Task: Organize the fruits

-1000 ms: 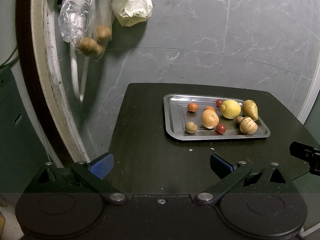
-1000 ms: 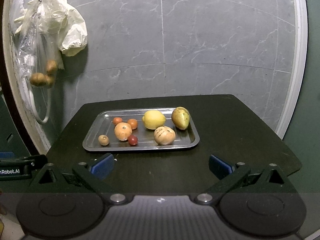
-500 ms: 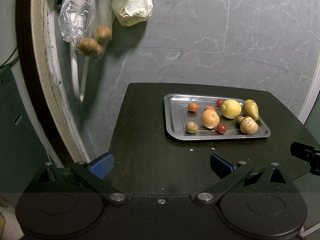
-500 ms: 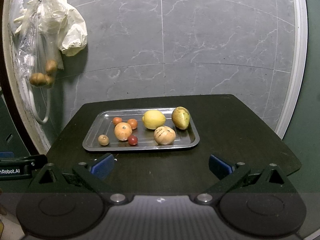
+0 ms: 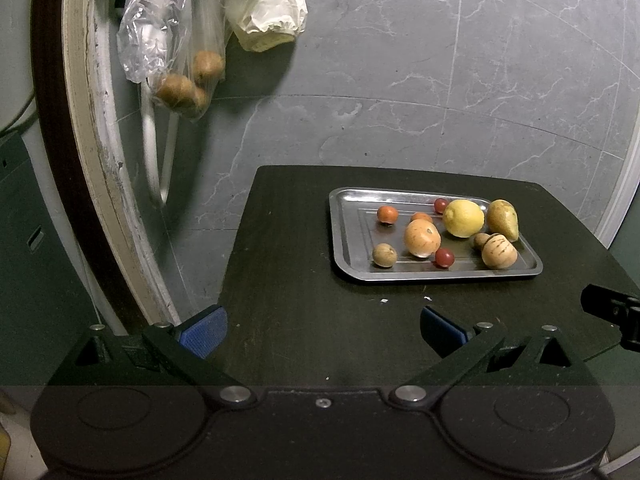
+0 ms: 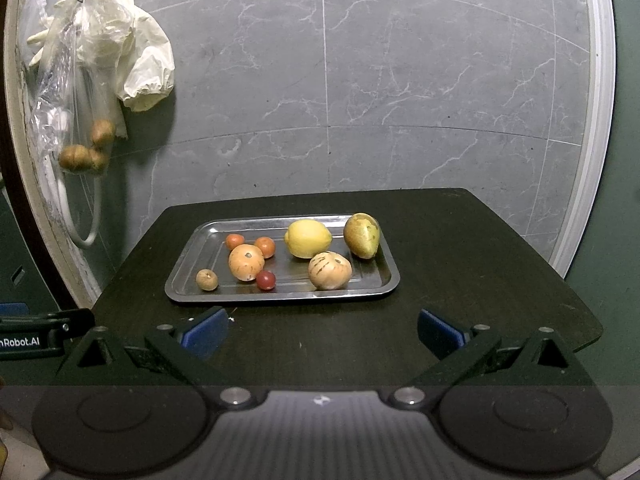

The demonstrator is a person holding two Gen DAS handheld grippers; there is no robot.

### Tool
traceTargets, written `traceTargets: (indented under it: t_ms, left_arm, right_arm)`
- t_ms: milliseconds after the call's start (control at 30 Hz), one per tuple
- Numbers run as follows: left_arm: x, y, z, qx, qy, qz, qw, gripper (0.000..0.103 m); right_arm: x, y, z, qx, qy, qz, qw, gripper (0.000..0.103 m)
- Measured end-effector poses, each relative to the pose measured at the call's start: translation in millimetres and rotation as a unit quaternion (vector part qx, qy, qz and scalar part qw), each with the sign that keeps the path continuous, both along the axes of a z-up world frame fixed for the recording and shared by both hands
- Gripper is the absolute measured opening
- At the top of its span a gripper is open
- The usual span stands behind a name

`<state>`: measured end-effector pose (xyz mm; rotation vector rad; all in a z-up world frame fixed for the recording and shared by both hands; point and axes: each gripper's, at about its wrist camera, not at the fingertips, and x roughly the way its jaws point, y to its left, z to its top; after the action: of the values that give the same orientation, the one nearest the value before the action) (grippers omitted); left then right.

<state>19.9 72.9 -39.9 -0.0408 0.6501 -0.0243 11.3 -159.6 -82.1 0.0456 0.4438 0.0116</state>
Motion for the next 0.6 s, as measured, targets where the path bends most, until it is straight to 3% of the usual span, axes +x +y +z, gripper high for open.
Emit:
traceTargets:
  t_ms: [600]
  left_arm:
    - [2.1, -0.4, -2.1, 0.002, -0.001, 0.003, 1.0, 0.102]
  right_arm:
    - [2.8, -0.2, -1.0, 0.001, 0.0, 0.001, 1.0, 0.103]
